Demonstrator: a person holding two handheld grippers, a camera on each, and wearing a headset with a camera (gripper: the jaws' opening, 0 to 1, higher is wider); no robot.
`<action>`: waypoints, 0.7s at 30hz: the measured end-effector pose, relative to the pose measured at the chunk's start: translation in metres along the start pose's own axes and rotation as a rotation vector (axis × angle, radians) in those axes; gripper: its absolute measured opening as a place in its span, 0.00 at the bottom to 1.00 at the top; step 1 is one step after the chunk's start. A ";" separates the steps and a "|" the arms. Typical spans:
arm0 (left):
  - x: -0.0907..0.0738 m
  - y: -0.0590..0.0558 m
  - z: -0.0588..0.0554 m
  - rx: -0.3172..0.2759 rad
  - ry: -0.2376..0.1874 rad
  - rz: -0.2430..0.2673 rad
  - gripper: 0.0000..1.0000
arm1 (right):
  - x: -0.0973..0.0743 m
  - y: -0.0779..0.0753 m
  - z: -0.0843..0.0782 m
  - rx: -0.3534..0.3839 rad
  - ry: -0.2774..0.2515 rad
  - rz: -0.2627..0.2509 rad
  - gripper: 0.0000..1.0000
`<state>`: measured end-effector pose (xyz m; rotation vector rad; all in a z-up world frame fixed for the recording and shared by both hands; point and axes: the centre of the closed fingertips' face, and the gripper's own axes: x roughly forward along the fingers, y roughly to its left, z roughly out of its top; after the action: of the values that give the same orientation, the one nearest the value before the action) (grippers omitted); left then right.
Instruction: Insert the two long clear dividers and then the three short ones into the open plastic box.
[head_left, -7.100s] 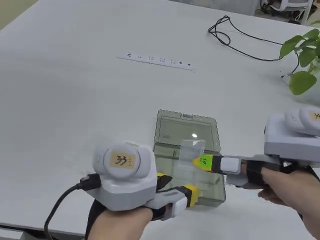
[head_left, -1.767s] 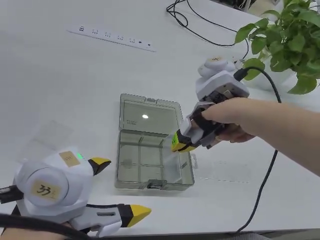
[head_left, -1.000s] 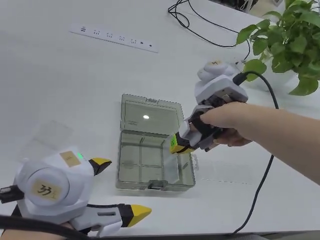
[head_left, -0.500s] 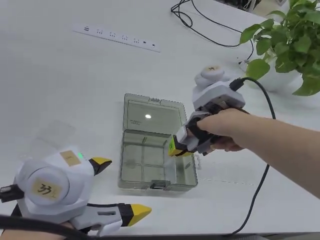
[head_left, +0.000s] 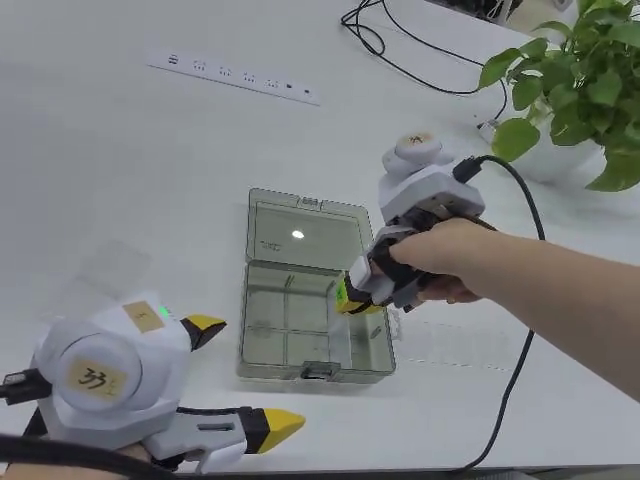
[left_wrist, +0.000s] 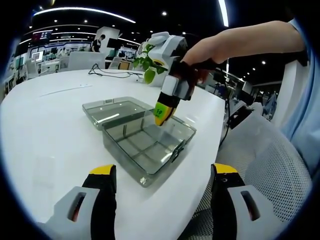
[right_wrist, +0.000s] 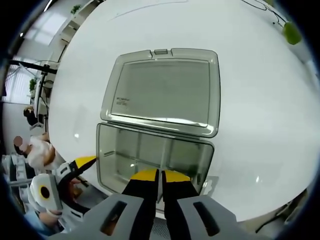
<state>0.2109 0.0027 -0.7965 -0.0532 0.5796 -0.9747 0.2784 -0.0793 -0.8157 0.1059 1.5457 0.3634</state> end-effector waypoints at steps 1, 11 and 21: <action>0.000 0.000 0.000 0.002 0.000 0.001 0.78 | 0.000 0.000 0.001 -0.006 -0.001 0.002 0.04; -0.005 0.000 0.003 0.015 0.011 0.013 0.78 | -0.006 0.009 0.005 -0.027 -0.077 0.069 0.15; -0.007 -0.001 0.009 0.027 0.013 0.020 0.78 | -0.010 0.008 0.010 -0.069 -0.168 0.125 0.37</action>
<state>0.2113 0.0057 -0.7859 -0.0169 0.5774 -0.9634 0.2874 -0.0732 -0.8035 0.1748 1.3627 0.4942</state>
